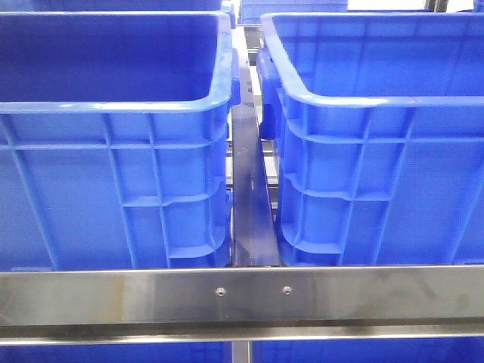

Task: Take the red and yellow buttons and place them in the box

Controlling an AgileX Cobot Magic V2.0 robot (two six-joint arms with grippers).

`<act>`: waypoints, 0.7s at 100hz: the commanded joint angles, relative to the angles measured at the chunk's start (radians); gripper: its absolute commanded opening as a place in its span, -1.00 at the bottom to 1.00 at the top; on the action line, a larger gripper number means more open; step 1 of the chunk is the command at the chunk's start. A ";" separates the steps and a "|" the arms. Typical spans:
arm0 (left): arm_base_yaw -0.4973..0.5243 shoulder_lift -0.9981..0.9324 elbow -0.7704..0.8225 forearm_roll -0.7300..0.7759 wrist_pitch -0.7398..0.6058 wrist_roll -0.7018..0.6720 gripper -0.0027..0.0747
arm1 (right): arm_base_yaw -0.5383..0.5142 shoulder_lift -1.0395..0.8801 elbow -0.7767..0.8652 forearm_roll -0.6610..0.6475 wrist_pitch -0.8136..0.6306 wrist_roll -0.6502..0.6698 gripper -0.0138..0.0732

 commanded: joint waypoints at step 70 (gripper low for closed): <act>0.004 0.526 -0.247 0.010 -0.093 -0.011 0.39 | 0.000 0.007 -0.024 0.031 -0.044 -0.007 -0.82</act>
